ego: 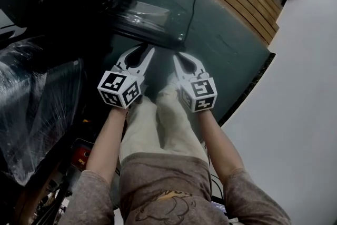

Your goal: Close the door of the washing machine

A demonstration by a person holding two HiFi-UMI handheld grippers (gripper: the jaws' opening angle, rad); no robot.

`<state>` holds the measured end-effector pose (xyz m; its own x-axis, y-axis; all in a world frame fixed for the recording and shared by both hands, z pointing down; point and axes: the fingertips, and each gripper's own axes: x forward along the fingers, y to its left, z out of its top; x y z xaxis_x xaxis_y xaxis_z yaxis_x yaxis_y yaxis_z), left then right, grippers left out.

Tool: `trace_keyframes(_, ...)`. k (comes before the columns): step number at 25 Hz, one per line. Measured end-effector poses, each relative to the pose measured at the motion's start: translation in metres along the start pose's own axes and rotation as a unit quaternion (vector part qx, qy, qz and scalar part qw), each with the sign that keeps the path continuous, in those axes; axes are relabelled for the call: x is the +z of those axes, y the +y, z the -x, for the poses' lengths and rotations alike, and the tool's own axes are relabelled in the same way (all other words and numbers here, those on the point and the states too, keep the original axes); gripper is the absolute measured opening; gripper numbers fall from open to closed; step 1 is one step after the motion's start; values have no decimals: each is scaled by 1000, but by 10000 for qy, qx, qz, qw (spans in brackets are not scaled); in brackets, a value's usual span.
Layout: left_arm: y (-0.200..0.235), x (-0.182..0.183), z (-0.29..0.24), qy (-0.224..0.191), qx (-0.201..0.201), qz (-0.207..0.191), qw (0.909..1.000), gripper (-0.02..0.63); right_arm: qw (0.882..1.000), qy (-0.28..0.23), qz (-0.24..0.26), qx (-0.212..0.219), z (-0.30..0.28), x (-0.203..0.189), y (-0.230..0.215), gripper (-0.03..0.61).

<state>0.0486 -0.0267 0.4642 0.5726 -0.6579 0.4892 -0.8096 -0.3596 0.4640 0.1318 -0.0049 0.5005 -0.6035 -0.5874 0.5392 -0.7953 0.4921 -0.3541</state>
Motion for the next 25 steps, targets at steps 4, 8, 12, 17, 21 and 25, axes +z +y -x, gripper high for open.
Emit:
trace_keyframes(4, 2, 10, -12, -87, -42, 43, 9999, 92, 10000, 5, -56, -53, -14, 10, -13, 15)
trace_keyframes(8, 8, 19, -22, -172, -78, 68, 9998, 83, 9999, -52, -85, -60, -29, 24, -22, 15)
trace_keyframes(12, 21, 21, -25, -194, 33, 225, 9996, 78, 9999, -14, -114, -85, -35, 31, -32, 14)
trace_keyframes(17, 48, 35, -28, -193, 351, 349, 9986, 65, 9997, -10, -134, -200, -43, 46, -50, 14)
trace_keyframes(21, 59, 49, -35, -182, 396, 363, 9984, 28, 9996, -28, -132, -265, -54, 63, -65, 14)
trace_keyframes(25, 67, 60, -46, -239, 347, 414, 9983, 17, 9995, -87, -66, -300, -69, 79, -77, 14)
